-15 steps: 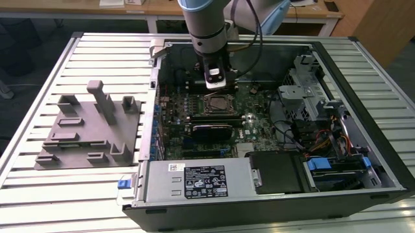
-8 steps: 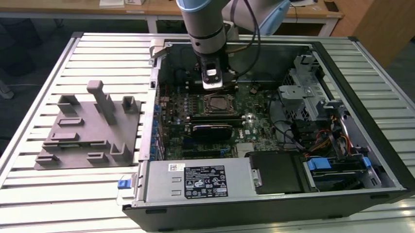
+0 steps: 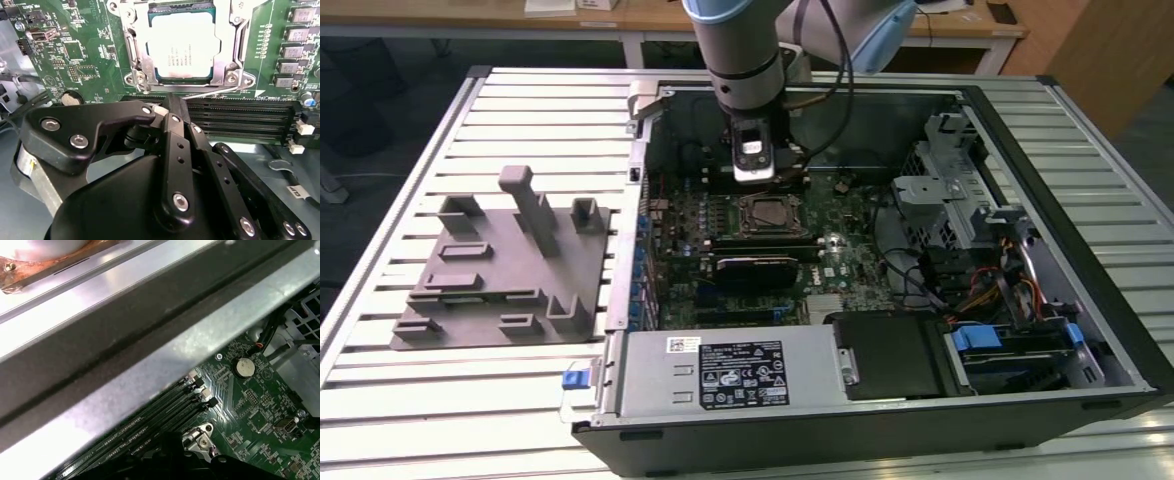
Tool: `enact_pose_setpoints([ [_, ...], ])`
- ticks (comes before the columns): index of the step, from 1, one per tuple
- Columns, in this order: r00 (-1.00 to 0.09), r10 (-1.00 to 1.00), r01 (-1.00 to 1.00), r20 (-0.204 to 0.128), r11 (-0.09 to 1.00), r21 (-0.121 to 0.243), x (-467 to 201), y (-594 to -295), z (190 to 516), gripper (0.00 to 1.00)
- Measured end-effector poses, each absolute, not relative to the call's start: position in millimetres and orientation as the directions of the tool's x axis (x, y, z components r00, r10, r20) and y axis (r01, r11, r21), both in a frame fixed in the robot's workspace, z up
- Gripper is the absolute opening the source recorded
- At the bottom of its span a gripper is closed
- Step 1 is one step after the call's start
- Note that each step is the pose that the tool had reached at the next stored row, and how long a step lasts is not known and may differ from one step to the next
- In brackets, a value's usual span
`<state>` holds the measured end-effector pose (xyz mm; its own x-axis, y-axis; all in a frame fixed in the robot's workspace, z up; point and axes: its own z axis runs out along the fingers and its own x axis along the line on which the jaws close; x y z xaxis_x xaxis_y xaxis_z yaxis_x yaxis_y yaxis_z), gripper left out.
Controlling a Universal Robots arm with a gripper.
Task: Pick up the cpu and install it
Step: 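Install the first cpu locking lever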
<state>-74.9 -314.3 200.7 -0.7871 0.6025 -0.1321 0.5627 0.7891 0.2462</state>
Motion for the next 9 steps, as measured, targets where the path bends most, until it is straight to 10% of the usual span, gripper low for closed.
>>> enact_pose_setpoints([
  [9, -0.785, 0.605, 0.566, -0.132, 0.787, 0.246, -74.7, -314.1, 199.3, 0.11],
])
